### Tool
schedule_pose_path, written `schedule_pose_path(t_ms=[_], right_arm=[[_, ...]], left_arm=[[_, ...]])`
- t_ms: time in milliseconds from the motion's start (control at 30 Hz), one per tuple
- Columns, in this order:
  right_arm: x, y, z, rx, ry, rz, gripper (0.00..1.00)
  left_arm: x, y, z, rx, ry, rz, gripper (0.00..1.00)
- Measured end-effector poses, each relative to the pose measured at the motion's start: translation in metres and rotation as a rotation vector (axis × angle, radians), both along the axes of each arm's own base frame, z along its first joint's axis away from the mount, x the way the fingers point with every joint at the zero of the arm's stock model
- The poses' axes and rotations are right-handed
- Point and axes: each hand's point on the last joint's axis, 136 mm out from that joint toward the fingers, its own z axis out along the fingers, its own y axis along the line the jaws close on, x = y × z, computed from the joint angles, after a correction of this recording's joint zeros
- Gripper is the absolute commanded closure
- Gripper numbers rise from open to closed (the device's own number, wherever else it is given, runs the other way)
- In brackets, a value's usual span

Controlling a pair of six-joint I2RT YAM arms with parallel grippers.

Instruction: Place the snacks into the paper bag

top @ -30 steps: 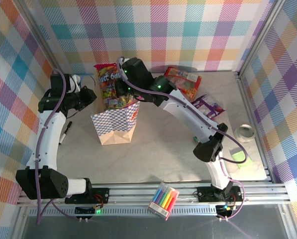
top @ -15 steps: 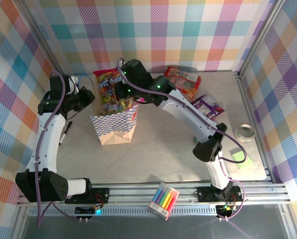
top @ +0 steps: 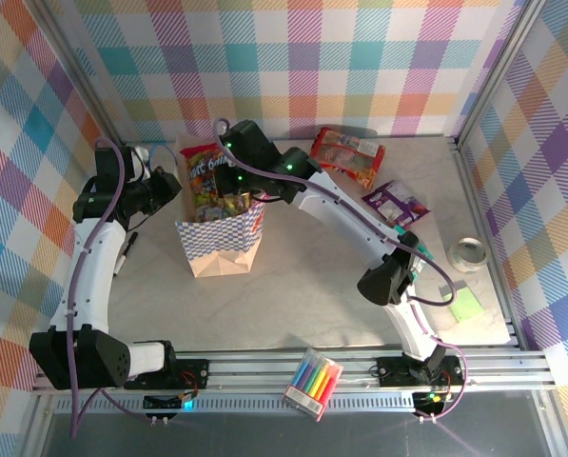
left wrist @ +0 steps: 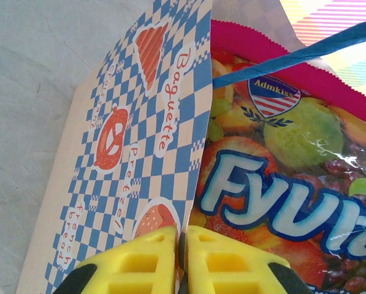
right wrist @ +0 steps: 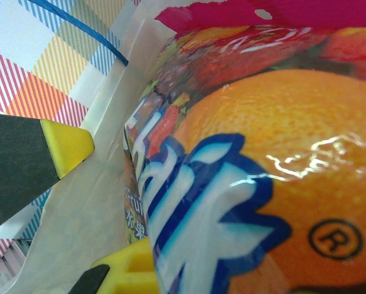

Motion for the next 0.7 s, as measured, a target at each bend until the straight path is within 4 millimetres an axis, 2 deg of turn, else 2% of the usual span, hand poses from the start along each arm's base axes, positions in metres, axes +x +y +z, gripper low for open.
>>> schedule_pose_path(t_ms=[367,700], right_arm=[[-0.003,0.015,0.014,0.097,0.04,0.02,1.0],[0.008,0.021,-0.009,0.126,0.147,-0.046,1.0]], left_arm=[[0.001,-0.001,-0.001,-0.002,-0.009,-0.003,0.88],[0.002,-0.003,-0.001,-0.015,-0.012,-0.014,0.89]])
